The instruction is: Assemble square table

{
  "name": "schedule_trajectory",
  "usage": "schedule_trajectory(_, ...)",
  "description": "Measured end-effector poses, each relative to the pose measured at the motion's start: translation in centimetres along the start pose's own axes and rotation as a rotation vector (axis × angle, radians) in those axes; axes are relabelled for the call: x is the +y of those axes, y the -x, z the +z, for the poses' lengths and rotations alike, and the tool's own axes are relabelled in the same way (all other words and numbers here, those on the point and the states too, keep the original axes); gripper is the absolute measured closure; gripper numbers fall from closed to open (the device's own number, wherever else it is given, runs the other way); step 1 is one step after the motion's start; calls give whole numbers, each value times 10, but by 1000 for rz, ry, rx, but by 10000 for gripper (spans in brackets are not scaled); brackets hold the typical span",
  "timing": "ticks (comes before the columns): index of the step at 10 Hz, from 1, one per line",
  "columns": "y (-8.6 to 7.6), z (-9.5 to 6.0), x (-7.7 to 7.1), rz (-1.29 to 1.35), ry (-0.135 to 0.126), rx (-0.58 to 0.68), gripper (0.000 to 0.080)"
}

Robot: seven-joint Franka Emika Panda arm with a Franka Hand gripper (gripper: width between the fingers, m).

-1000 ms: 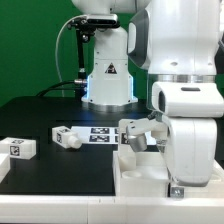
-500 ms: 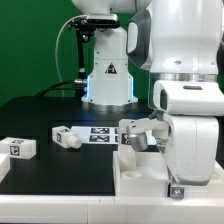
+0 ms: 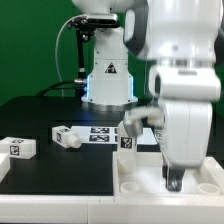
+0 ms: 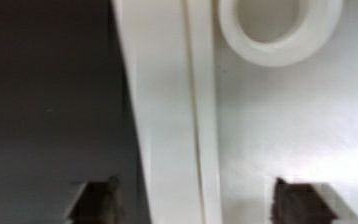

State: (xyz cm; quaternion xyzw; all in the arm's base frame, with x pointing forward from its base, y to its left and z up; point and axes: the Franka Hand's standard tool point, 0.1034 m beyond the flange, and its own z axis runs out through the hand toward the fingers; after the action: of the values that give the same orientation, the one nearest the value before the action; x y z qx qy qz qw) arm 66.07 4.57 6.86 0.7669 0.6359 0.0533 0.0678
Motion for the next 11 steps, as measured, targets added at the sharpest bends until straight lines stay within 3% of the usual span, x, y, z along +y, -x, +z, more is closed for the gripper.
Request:
schedule_trajectory(1, 7, -20, 3, 89, 6, -4, 294)
schedule_trajectory(2, 16, -30, 2, 156, 3, -13, 181)
schedule_trajectory(3, 20, -38, 3, 337, -9, -21, 159)
schedule_trajectory(5, 20, -37, 3, 478, -8, -22, 151)
schedule_trajectory(7, 26, -37, 3, 453, -8, -25, 151)
schedule_trajectory(10, 108, -61, -15, 280, -33, -56, 151)
schedule_trajectory(11, 126, -63, -21, 255, -40, -61, 151)
